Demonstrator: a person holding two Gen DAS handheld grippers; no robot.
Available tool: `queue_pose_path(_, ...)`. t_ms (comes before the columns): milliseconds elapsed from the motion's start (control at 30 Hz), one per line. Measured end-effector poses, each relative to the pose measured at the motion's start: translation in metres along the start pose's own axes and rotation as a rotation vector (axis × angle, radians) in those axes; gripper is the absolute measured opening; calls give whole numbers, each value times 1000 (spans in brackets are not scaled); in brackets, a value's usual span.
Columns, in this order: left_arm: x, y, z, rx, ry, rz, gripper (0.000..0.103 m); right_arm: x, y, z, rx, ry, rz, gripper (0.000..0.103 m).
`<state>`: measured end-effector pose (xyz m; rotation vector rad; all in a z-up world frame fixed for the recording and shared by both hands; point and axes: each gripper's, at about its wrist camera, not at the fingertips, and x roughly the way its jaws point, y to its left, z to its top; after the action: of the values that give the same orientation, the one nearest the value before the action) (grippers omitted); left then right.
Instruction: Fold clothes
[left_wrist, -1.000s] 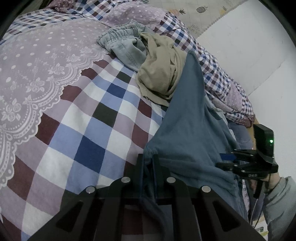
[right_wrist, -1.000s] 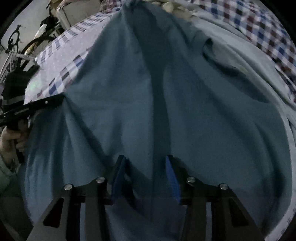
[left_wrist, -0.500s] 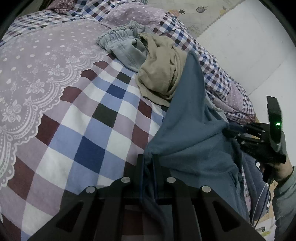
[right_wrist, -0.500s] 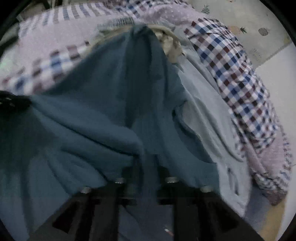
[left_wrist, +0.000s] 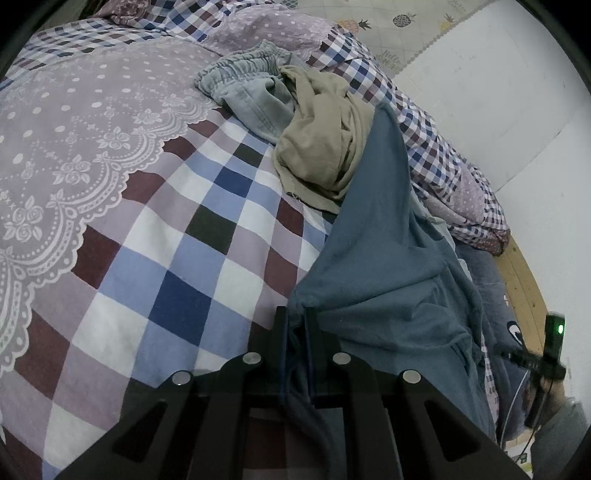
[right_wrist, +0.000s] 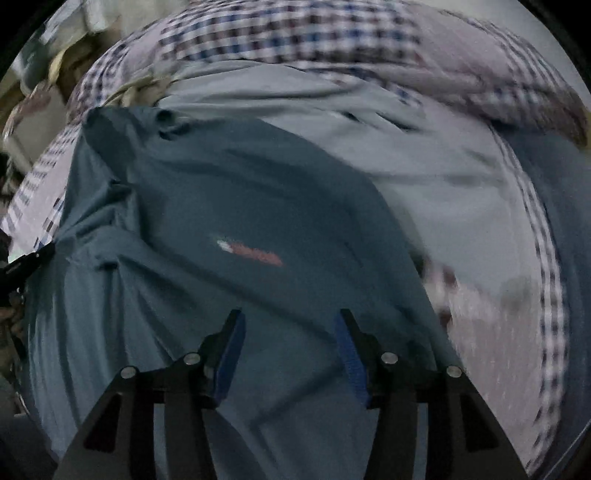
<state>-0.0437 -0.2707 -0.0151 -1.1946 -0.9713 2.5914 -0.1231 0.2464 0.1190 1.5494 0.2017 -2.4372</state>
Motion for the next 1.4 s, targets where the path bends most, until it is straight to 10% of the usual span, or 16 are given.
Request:
queue_pose_path(300, -1, 0, 0, 2, -1, 3, 9, 39, -17, -36, 80, 61, -2, 50)
queue_pose_path(400, 0, 0, 0, 1, -1, 4, 9, 39, -11, -32, 70, 22, -31, 4)
queue_pose_path(467, -1, 1, 0, 0, -1, 3, 9, 36, -4, -29, 45, -12, -63, 3)
queue_pose_path(767, -1, -1, 0, 1, -6, 4, 9, -90, 11, -2, -49, -494, -221, 3)
queue_pose_path(1200, -1, 1, 0, -12, -6, -1, 9, -76, 6, 8, 12, -296, -190, 4)
queue_pose_path(1400, -2, 0, 0, -10, -7, 1, 9, -4, -29, 35, 143, -98, -264, 17)
